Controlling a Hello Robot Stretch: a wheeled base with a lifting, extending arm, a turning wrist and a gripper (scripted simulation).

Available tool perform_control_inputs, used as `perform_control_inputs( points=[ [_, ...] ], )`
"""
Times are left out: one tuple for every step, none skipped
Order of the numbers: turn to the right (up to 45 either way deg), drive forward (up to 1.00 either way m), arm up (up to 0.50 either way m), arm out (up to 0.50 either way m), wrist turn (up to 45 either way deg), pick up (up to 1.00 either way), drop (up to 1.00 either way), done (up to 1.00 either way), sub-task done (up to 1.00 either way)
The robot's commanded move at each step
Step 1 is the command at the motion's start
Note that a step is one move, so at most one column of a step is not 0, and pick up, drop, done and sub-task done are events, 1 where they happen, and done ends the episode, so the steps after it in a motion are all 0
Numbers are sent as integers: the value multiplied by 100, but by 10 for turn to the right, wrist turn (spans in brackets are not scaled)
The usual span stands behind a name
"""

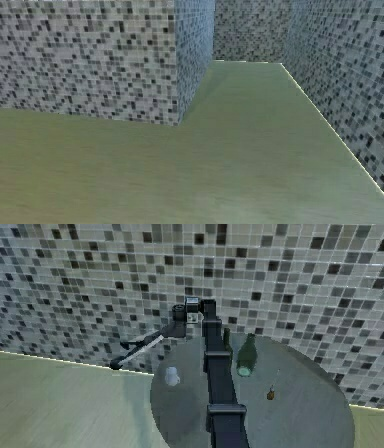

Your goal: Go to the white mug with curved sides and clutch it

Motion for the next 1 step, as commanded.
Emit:
perform_control_inputs(
  points=[
    [0,0,0,0,450,0,0,0,0]
  ],
)
